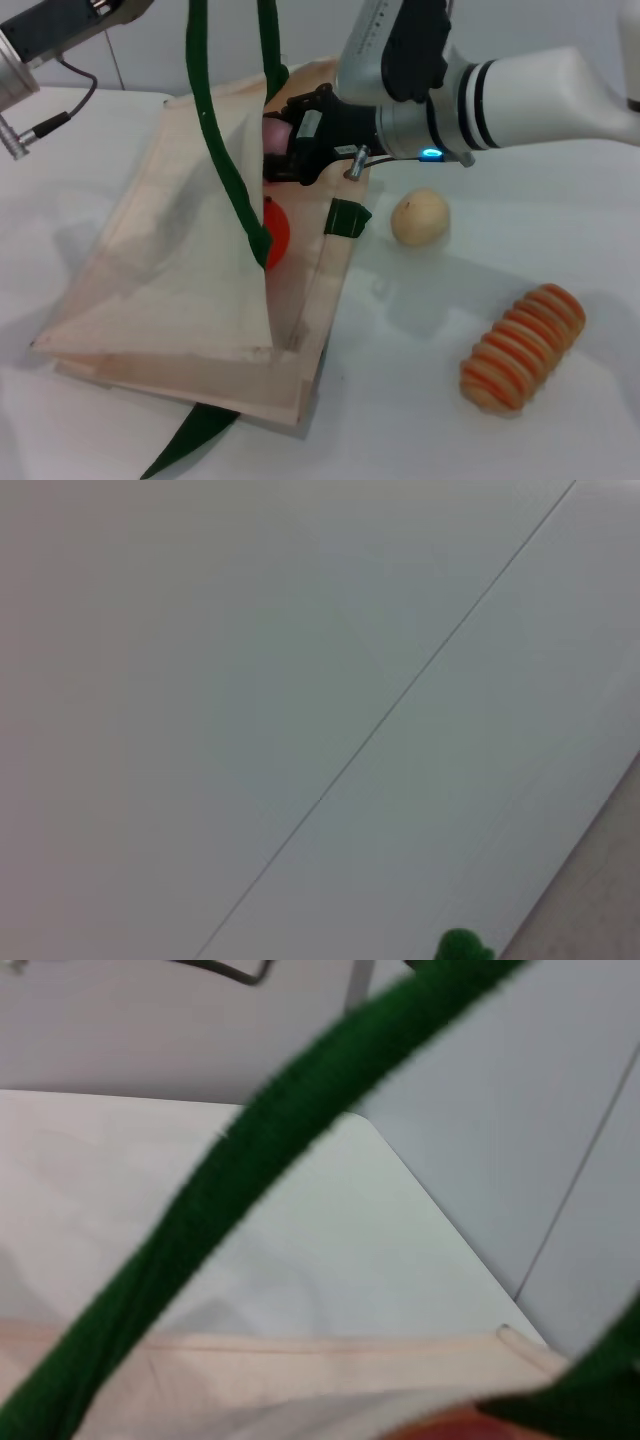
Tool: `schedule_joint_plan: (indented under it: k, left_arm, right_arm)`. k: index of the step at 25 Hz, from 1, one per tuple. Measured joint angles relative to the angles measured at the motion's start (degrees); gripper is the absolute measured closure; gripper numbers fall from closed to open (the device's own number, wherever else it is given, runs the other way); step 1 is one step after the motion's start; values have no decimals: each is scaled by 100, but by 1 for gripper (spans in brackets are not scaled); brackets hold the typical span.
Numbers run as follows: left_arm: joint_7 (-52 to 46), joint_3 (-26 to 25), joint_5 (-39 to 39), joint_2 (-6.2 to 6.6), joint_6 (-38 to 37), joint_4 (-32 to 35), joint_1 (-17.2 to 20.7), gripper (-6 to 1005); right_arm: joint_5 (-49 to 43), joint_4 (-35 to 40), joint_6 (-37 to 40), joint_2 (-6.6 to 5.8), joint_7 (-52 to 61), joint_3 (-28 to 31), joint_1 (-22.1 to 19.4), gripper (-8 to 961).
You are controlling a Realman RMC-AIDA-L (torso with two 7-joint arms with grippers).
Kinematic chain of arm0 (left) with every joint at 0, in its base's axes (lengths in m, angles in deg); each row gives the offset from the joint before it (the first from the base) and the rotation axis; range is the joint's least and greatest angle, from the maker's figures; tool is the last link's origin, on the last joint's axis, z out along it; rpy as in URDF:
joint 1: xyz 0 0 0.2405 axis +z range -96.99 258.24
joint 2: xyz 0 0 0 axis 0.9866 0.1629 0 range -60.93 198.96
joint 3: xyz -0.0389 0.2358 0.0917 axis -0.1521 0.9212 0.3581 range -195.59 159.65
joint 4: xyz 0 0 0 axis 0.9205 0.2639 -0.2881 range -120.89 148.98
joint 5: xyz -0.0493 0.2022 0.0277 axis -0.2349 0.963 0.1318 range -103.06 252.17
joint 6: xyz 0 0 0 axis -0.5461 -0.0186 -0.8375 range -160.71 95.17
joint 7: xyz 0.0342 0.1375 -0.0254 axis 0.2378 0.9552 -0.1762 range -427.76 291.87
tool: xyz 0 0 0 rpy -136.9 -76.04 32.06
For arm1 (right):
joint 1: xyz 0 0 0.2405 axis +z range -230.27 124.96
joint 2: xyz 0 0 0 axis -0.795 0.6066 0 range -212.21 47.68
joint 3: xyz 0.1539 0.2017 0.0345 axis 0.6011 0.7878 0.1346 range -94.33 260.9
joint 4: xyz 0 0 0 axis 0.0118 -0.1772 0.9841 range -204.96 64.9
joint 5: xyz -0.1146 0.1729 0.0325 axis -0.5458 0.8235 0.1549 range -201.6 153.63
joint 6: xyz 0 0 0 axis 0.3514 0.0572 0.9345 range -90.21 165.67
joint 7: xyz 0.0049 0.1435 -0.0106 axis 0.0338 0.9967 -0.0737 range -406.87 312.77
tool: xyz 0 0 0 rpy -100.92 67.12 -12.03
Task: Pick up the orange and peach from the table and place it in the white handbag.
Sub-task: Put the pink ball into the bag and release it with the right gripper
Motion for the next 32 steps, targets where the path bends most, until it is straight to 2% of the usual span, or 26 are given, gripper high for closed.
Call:
schedule_joint_plan:
  k: [13, 20, 25, 31, 32]
  left_arm:
    - [1, -1, 37, -9, -276, -129, -62, 856]
    - [1, -1, 37, -6, -276, -129, -46, 854]
    - [1, -2, 37, 9, -277, -129, -1, 852]
    - [1, -51, 19, 45, -281, -127, 148, 850]
    - [1, -53, 7, 47, -281, -125, 172, 850]
  right_arm:
    - [45, -545, -902, 40, -1190, 230, 52, 412]
    - [49, -749, -849, 45, -2080, 931, -192, 412]
    - [51, -838, -840, 28, -2255, 1138, -301, 293]
    - [56, -809, -759, -36, -2181, 1273, -529, 91]
    - [60, -784, -719, -51, -2171, 1333, -593, 88]
